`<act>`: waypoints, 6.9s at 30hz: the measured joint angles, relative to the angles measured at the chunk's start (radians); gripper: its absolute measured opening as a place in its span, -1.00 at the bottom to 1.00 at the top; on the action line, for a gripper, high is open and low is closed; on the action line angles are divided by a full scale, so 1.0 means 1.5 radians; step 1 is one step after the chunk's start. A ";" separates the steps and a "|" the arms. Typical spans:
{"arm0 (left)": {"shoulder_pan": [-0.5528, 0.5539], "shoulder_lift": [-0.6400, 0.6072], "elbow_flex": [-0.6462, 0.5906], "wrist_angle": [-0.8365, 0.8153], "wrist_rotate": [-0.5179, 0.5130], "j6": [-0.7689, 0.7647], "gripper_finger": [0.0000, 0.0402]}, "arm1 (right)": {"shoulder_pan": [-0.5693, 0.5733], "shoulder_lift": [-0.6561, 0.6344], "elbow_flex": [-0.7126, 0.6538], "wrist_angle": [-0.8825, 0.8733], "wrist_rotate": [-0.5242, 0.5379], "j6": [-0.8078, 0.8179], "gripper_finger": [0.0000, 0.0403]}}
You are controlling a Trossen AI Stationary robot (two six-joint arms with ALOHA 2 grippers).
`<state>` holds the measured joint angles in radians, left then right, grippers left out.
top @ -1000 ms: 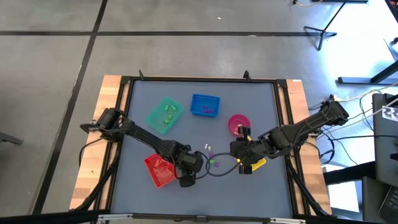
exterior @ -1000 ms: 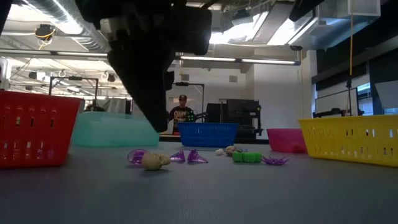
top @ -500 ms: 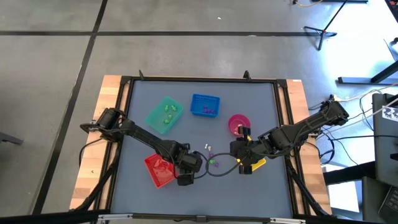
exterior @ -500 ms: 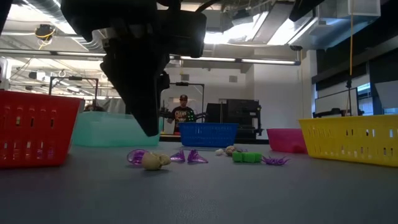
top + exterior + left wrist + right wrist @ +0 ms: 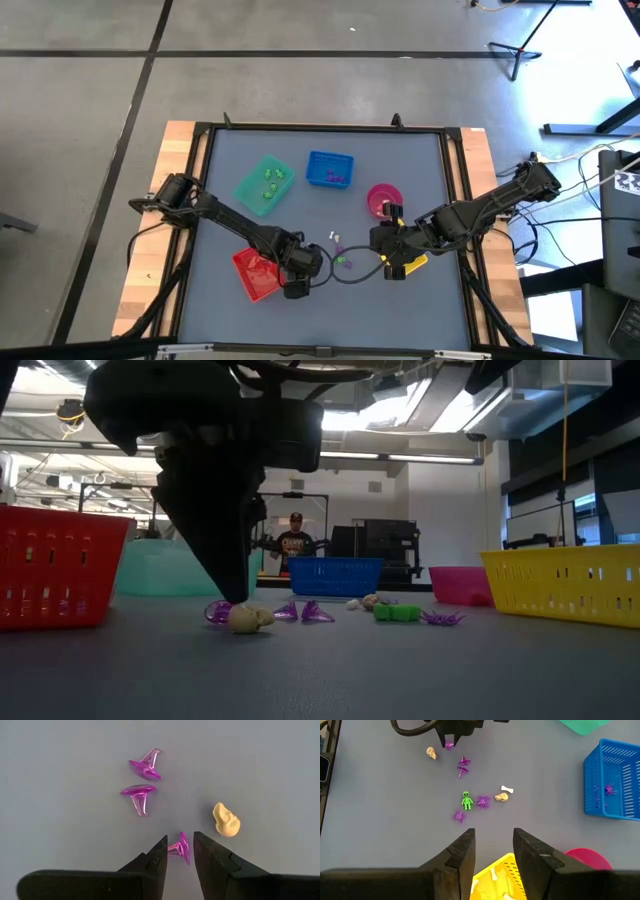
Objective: Sort Halloween decoration
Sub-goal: Put the purple witch hat toy into the orange bin
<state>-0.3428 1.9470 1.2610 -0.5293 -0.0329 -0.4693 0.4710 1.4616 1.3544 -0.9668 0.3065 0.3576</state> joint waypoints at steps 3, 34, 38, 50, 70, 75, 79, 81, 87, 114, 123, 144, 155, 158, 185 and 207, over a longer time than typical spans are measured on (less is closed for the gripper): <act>0.000 0.000 0.000 0.001 0.000 0.000 -0.61 | 0.000 0.000 0.000 0.000 0.000 0.000 -0.35; 0.000 0.033 0.001 -0.002 0.032 0.001 -0.66 | 0.000 0.000 0.000 0.000 0.000 0.000 -0.35; 0.000 0.034 0.001 -0.002 0.035 0.001 -0.80 | 0.000 0.000 0.000 0.000 0.000 0.000 -0.35; -0.001 0.035 0.000 0.002 0.041 0.001 -1.00 | 0.000 0.000 0.000 0.000 0.000 0.000 -0.35; 0.044 0.015 0.035 -0.072 0.141 -0.040 -0.78 | 0.000 0.000 0.000 0.001 0.000 0.000 -0.35; 0.050 0.015 0.036 -0.091 0.153 -0.070 -0.53 | 0.000 0.000 0.000 0.001 0.000 0.000 -0.35; 0.051 0.015 0.036 -0.140 0.153 -0.084 -0.42 | 0.000 0.000 0.000 0.001 0.000 0.000 -0.35; 0.051 0.015 0.036 -0.154 0.153 -0.087 -0.40 | 0.000 0.000 0.000 0.001 0.000 0.000 -0.35; 0.051 0.014 0.036 -0.158 0.133 -0.088 -0.40 | 0.000 0.000 0.000 0.001 0.000 0.000 -0.35; 0.022 0.018 0.019 -0.145 0.096 -0.123 -0.40 | 0.000 0.000 0.000 0.001 0.000 0.000 -0.35; 0.022 0.018 0.019 -0.145 0.081 -0.122 -0.50 | 0.000 0.000 0.000 0.001 0.000 0.000 -0.35; 0.025 0.018 0.019 -0.145 0.101 -0.122 -0.68 | 0.000 0.000 0.000 0.001 0.000 0.000 -0.35; 0.027 0.019 0.038 -0.145 0.140 -0.102 -0.68 | 0.000 0.000 0.000 0.001 0.000 0.000 -0.35; 0.027 0.019 0.050 -0.145 0.145 -0.080 -0.68 | 0.000 0.000 0.000 0.001 0.000 0.000 -0.35; 0.020 0.019 0.233 -0.445 0.263 0.076 -0.68 | 0.000 0.000 0.000 0.000 0.000 0.000 -0.35; -0.038 0.018 0.196 -0.524 0.149 0.018 -0.53 | 0.000 0.000 0.000 0.001 0.000 0.000 -0.35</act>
<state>-0.3996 1.9747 1.5555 -1.3159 0.1905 -0.4418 0.4709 1.4616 1.3540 -0.9661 0.3065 0.3573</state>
